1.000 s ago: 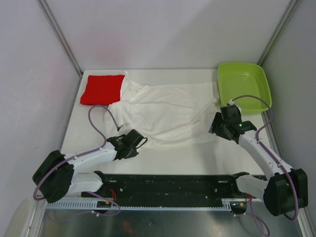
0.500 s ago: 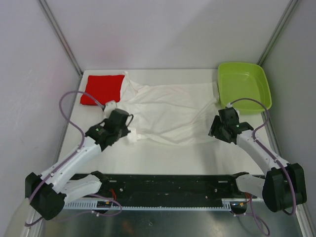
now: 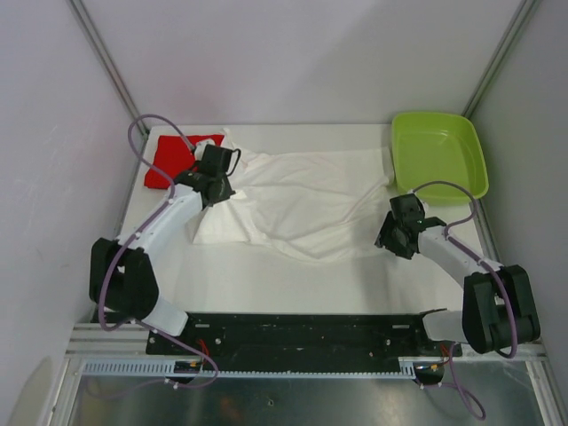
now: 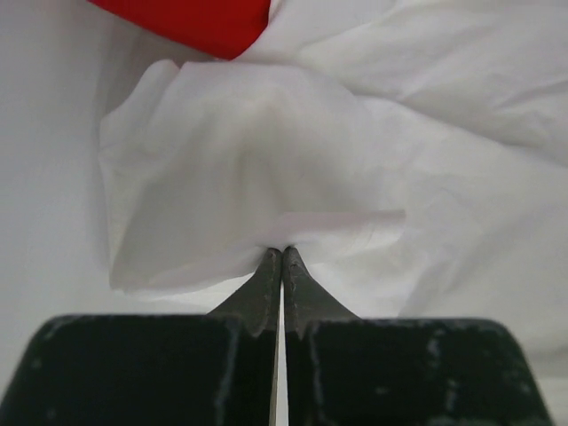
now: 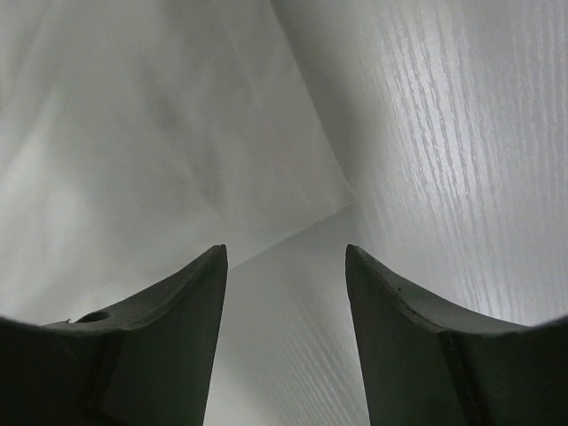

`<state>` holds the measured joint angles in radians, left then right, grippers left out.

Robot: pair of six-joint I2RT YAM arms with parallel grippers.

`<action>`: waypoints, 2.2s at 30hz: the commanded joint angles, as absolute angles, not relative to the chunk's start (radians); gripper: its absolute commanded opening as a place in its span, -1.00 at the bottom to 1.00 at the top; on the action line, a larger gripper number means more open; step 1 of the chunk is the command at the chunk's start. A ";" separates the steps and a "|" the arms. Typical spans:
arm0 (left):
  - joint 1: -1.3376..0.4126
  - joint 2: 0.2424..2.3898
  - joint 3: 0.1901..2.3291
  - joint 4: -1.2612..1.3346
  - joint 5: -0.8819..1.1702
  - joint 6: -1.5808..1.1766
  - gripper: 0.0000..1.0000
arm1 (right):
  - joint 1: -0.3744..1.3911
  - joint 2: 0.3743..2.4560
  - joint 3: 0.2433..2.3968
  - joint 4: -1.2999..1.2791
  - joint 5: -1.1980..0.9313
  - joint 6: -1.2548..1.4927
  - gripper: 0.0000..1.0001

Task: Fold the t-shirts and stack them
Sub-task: Grap the side of the flattened tshirt closest away from the robot with both arms

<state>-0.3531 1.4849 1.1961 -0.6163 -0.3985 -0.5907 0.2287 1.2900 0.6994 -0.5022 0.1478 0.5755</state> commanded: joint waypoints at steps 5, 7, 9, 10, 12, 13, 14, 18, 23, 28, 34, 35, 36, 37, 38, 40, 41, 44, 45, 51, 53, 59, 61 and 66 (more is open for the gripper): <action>-0.285 1.535 1.274 -0.566 -0.351 -0.518 -1.00 | 0.234 1.365 0.686 -0.400 0.181 0.620 -0.13; -0.279 1.528 1.267 -0.561 -0.347 -0.512 -1.00 | 0.235 1.368 0.699 -0.406 0.193 0.620 -0.44; -0.276 1.516 1.256 -0.559 -0.345 -0.507 -1.00 | 0.240 1.359 0.727 -0.434 0.214 0.616 -0.72; -0.274 1.508 1.249 -0.558 -0.346 -0.505 -1.00 | 0.245 1.352 0.745 -0.455 0.228 0.612 -0.83; -0.270 1.487 1.239 -0.557 -0.350 -0.501 -1.00 | 0.254 1.335 0.797 -0.503 0.258 0.601 -0.96; -0.267 1.477 1.236 -0.557 -0.353 -0.497 -1.00 | 0.256 1.327 0.822 -0.519 0.267 0.594 -0.98; -0.261 1.469 1.236 -0.557 -0.357 -0.493 -1.00 | 0.256 1.321 0.843 -0.528 0.269 0.588 -0.99; -0.238 1.460 1.253 -0.555 -0.356 -0.476 -1.00 | 0.253 1.380 0.937 -0.533 0.268 0.565 -1.00; -0.214 1.500 1.291 -0.548 -0.352 -0.467 -1.00 | 0.239 1.541 1.008 -0.452 0.243 0.540 -1.00; -0.198 1.543 1.318 -0.538 -0.342 -0.463 -1.00 | 0.232 1.720 1.089 -0.392 0.227 0.525 -0.94; -0.197 1.543 1.304 -0.531 -0.318 -0.464 -1.00 | 0.228 1.660 1.129 -0.449 0.263 0.503 -0.10; -0.197 1.539 1.299 -0.529 -0.315 -0.464 -1.00 | 0.224 1.631 1.129 -0.467 0.270 0.504 -0.02; -0.197 1.533 1.291 -0.528 -0.313 -0.464 -1.00 | 0.218 1.599 1.128 -0.488 0.273 0.508 0.02; -0.197 1.528 1.285 -0.527 -0.312 -0.465 -1.00 | 0.213 1.570 1.126 -0.508 0.275 0.511 0.04; -0.197 1.524 1.278 -0.526 -0.313 -0.463 -1.00 | 0.209 1.536 1.122 -0.529 0.277 0.514 0.04; -0.196 1.517 1.268 -0.524 -0.311 -0.462 -1.00 | 0.205 1.482 1.098 -0.553 0.277 0.524 0.01; -0.196 1.515 1.264 -0.524 -0.310 -0.460 -1.00 | 0.201 1.456 1.079 -0.556 0.272 0.530 -0.01; -0.197 1.507 1.257 -0.522 -0.307 -0.459 -1.00 | 0.177 1.384 0.989 -0.524 0.235 0.546 -0.10; -0.196 1.505 1.256 -0.523 -0.305 -0.459 -1.00 | 0.167 1.374 0.956 -0.507 0.219 0.550 -0.12; -0.197 1.500 1.257 -0.522 -0.289 -0.462 -1.00 | 0.128 1.396 0.834 -0.390 0.140 0.563 -0.23; -0.197 1.496 1.256 -0.522 -0.289 -0.462 -1.00 | 0.126 1.415 0.821 -0.363 0.135 0.566 -0.24; -0.196 1.490 1.253 -0.523 -0.291 -0.459 -1.00 | 0.120 1.460 0.796 -0.312 0.123 0.576 -0.26; -0.196 1.489 1.252 -0.522 -0.291 -0.456 -1.00 | 0.119 1.463 0.790 -0.304 0.121 0.576 -0.26; -0.197 1.491 1.252 -0.523 -0.292 -0.456 -1.00 | 0.117 1.487 0.788 -0.297 0.114 0.579 -0.32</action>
<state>-0.2024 1.5372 1.2564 -0.5468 -0.2989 -0.4850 0.1219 1.4681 0.7948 -0.3386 0.1204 0.5663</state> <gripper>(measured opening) 0.005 0.351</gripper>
